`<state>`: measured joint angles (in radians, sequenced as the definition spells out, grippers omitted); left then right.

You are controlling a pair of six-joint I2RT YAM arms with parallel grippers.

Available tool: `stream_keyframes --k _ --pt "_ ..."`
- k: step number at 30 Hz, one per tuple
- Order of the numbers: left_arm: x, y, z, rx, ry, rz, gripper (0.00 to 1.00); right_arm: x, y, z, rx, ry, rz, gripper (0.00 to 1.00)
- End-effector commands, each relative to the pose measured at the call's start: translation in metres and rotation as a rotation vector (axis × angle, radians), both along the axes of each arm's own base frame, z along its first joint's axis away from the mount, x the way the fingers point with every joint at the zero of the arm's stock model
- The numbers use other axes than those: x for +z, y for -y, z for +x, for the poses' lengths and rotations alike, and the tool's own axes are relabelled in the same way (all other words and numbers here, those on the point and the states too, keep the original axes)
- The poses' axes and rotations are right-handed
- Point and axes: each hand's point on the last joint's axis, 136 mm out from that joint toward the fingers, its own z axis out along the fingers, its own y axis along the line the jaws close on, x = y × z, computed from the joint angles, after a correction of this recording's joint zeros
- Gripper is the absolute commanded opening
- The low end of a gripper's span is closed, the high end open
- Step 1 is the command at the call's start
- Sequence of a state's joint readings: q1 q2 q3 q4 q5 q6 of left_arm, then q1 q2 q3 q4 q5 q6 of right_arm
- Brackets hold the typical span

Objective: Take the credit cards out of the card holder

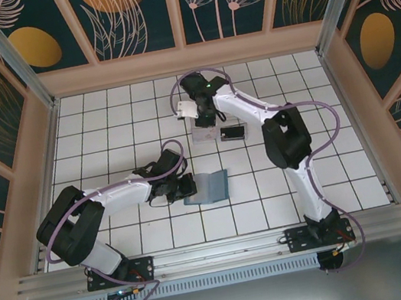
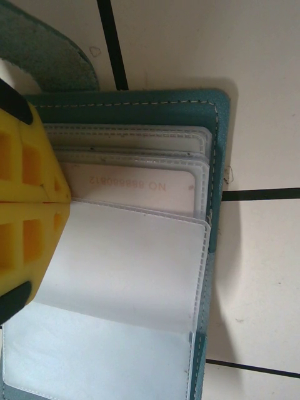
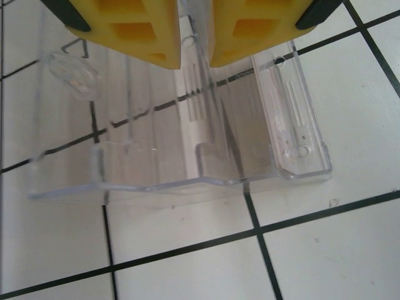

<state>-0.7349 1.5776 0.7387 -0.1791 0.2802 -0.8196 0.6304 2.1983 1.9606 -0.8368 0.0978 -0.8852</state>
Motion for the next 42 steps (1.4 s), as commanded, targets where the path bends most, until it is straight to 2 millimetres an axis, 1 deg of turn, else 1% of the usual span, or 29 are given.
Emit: stream_keyframes --k 1,5,6,8,10,11,13,16,18,21,25,29,34,38,42 --pt "-0.013 -0.015 -0.007 0.024 -0.026 0.065 0.07 0.041 -0.005 0.001 -0.082 0.075 0.096 0.2" --pt "-0.002 -0.014 -0.002 0.034 0.004 0.051 0.08 0.065 -0.018 -0.008 -0.177 0.054 0.281 0.22" --pt "0.002 -0.014 0.0 0.039 0.017 0.046 0.08 0.072 -0.025 -0.012 -0.196 0.035 0.349 0.22" --pt "0.007 -0.014 0.003 0.044 0.037 0.049 0.08 0.086 -0.029 -0.015 -0.262 0.027 0.448 0.22" --pt "0.009 -0.014 0.005 0.047 0.048 0.051 0.08 0.097 -0.029 -0.015 -0.37 0.026 0.554 0.22" --pt "0.01 -0.014 0.006 0.047 0.052 0.048 0.08 0.099 -0.028 -0.015 -0.425 0.015 0.598 0.22" --pt "0.012 -0.012 0.008 0.054 0.06 0.034 0.08 0.1 -0.031 -0.024 -0.556 -0.073 0.696 0.22" --pt "0.017 -0.012 0.01 0.074 0.08 0.015 0.09 0.084 -0.036 -0.045 -0.72 -0.243 0.755 0.22" --pt "0.021 -0.013 0.012 0.084 0.096 0.016 0.09 0.069 -0.041 -0.066 -0.787 -0.337 0.751 0.22" --pt "0.024 -0.017 0.014 0.104 0.111 0.024 0.09 0.05 -0.044 -0.094 -0.848 -0.399 0.729 0.21" --pt "0.024 -0.021 0.014 0.128 0.118 0.029 0.09 0.028 -0.035 -0.12 -0.979 -0.454 0.682 0.2" --pt "0.02 -0.024 0.013 0.14 0.107 0.036 0.09 0.019 -0.032 -0.147 -1.024 -0.467 0.664 0.21" --pt "0.016 -0.027 0.01 0.15 0.097 0.038 0.08 0.004 -0.024 -0.172 -1.088 -0.49 0.605 0.22" --pt "0.017 -0.03 0.01 0.166 0.104 0.037 0.08 -0.005 -0.022 -0.19 -1.121 -0.506 0.568 0.24" --pt "0.019 -0.026 0.007 0.172 0.09 -0.015 0.08 -0.013 -0.021 -0.201 -1.156 -0.519 0.542 0.26"
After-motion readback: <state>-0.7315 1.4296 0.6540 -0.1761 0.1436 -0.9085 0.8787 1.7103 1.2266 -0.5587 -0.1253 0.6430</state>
